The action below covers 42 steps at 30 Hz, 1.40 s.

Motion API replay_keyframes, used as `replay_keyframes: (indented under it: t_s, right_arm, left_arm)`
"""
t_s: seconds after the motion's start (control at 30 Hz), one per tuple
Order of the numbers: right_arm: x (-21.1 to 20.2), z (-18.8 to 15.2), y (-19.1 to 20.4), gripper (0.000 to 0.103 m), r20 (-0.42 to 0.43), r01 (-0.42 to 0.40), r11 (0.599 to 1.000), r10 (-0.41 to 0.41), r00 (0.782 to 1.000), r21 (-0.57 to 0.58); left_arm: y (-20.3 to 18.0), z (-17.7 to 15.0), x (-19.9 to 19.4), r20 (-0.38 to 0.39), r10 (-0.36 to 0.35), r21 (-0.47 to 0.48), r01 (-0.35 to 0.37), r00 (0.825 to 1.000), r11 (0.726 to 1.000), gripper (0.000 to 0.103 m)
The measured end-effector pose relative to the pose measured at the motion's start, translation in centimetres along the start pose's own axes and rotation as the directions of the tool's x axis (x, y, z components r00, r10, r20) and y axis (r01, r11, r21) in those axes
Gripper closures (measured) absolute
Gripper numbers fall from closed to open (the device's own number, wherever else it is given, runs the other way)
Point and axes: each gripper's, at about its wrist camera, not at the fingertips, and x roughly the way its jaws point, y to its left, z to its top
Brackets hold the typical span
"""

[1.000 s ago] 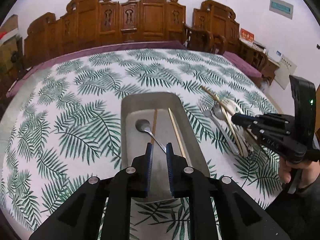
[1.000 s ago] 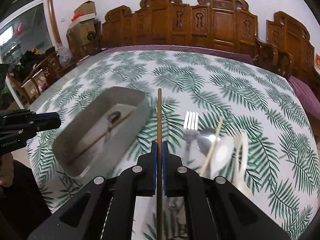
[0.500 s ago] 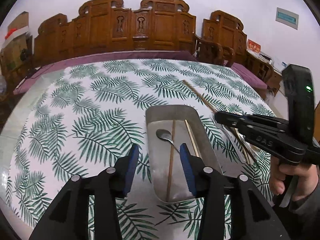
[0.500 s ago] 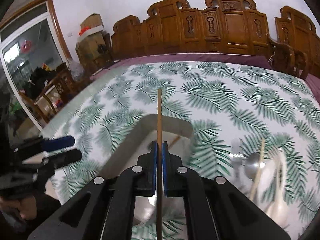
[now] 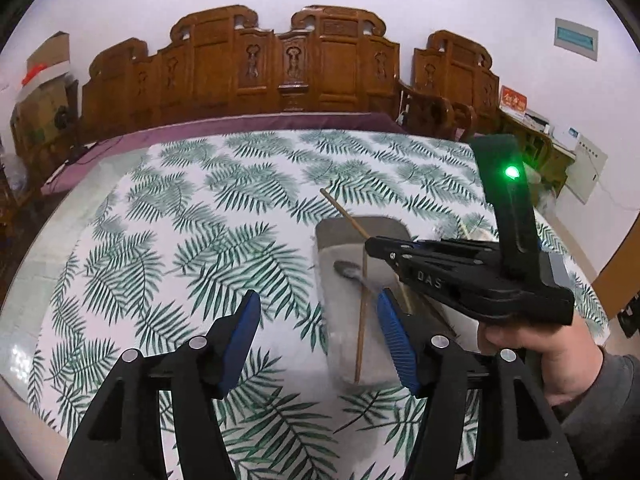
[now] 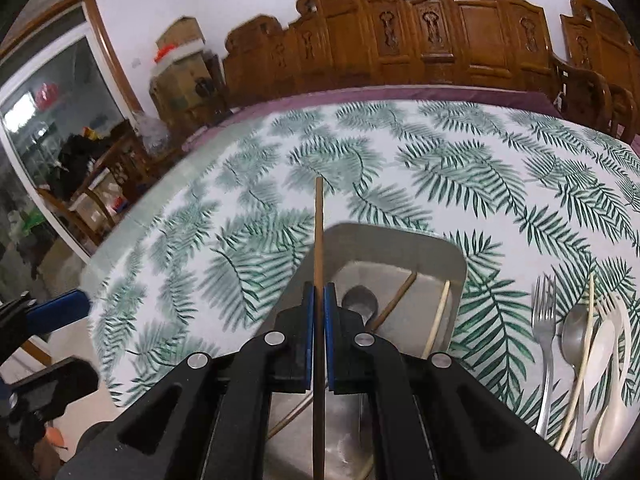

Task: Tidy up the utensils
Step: 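Carry the chopstick over the tray and open the right tool, then lift the right tool away from the tray toward the utensil pile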

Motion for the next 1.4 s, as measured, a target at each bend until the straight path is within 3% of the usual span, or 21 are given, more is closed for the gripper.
replay_keyframes:
  t_s: [0.3, 0.63, 0.87, 1.17, 1.4]
  right_arm:
    - [2.5, -1.3, -0.6, 0.097, -0.080, 0.084, 0.996, -0.080, 0.994, 0.043]
    - [2.0, -1.8, -0.4, 0.095, -0.084, 0.037, 0.997, -0.032, 0.996, 0.062]
    - [-2.7, -2.0, -1.4, 0.095, -0.006, 0.036, 0.999, -0.036, 0.999, 0.009]
    - [-8.6, -3.1, -7.3, 0.095, 0.047, 0.175, 0.984, -0.174, 0.984, -0.017]
    - [-12.5, -4.1, -12.6, 0.095, 0.088, 0.276, 0.960, -0.279, 0.956, 0.042]
  left_arm:
    - [1.5, -2.0, 0.6, -0.042, 0.011, -0.032, -0.013, 0.999, 0.999, 0.045]
    - [1.2, -2.0, -0.5, -0.030, 0.014, -0.033, -0.015, 0.999, 0.999, 0.045]
    - [-0.1, -2.1, -1.0, -0.029, 0.008, -0.025, -0.009, 1.000, 1.000, 0.045]
    - [-3.3, -2.2, -1.0, -0.037, -0.029, 0.016, 0.029, 0.999, 0.999, 0.045]
    - [-6.3, -2.3, -1.0, -0.034, -0.075, 0.056, 0.077, 0.997, 0.995, 0.036]
